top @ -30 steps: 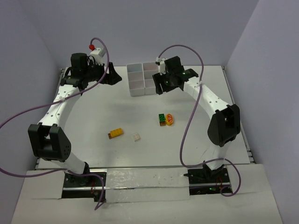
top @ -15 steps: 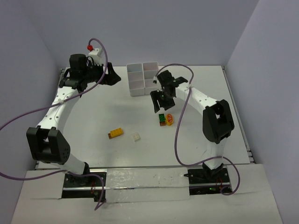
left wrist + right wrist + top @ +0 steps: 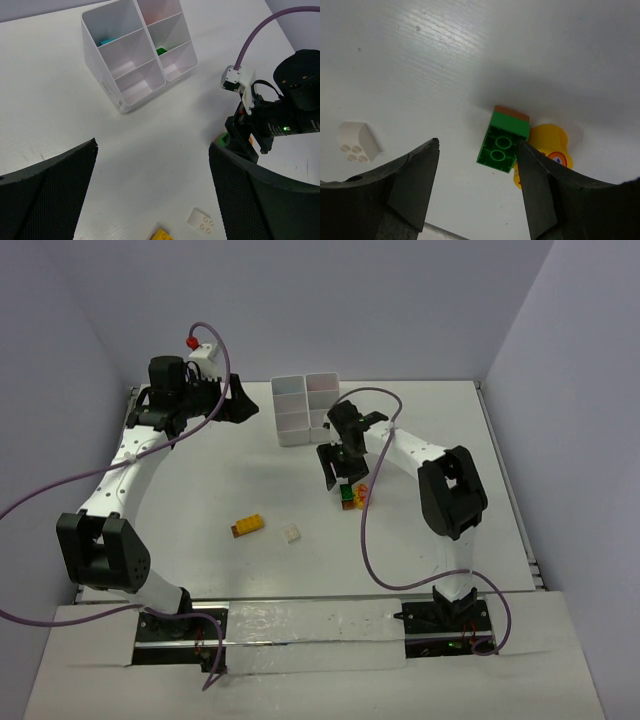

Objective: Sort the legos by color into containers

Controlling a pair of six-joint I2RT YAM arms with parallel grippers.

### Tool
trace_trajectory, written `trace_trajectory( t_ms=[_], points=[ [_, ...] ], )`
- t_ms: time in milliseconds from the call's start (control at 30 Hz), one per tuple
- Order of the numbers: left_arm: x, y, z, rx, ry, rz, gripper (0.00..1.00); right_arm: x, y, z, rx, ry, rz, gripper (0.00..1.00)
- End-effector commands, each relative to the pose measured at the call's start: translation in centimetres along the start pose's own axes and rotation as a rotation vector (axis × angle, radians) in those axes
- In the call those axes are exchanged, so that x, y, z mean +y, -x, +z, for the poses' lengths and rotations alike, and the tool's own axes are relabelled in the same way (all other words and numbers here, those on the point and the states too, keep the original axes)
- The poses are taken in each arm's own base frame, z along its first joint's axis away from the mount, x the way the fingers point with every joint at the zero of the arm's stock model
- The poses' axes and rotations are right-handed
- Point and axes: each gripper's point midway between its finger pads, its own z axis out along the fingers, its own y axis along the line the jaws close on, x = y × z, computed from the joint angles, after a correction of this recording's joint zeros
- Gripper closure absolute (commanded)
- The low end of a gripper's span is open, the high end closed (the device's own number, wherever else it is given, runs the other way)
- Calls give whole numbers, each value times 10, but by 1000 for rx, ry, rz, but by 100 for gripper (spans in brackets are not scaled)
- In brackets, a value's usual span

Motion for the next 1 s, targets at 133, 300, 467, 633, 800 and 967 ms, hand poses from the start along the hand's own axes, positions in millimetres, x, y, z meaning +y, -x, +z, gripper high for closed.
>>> trace_trajectory(
  t_ms=[133,300,467,633,800,967],
  points=[
    [-6,15,-9,-61,3,37,1,-4,13,10,-45,-29,11,29],
    [-5,13,-7,-55,1,36,1,-2,10,8,-55,-16,-8,28],
    [-5,13,-6,-53,-3,33,1,12,16,-13,-87,43,-35,29],
    [-7,15,-6,-55,-10,30,1,18,29,-42,-178,43,-55,30],
    [-7,17,-5,-54,-12,26,1,2,33,-42,-203,-55,-27,30],
    [-6,17,-5,-55,-8,28,1,-15,21,-17,-105,-135,-7,32]
  ],
)
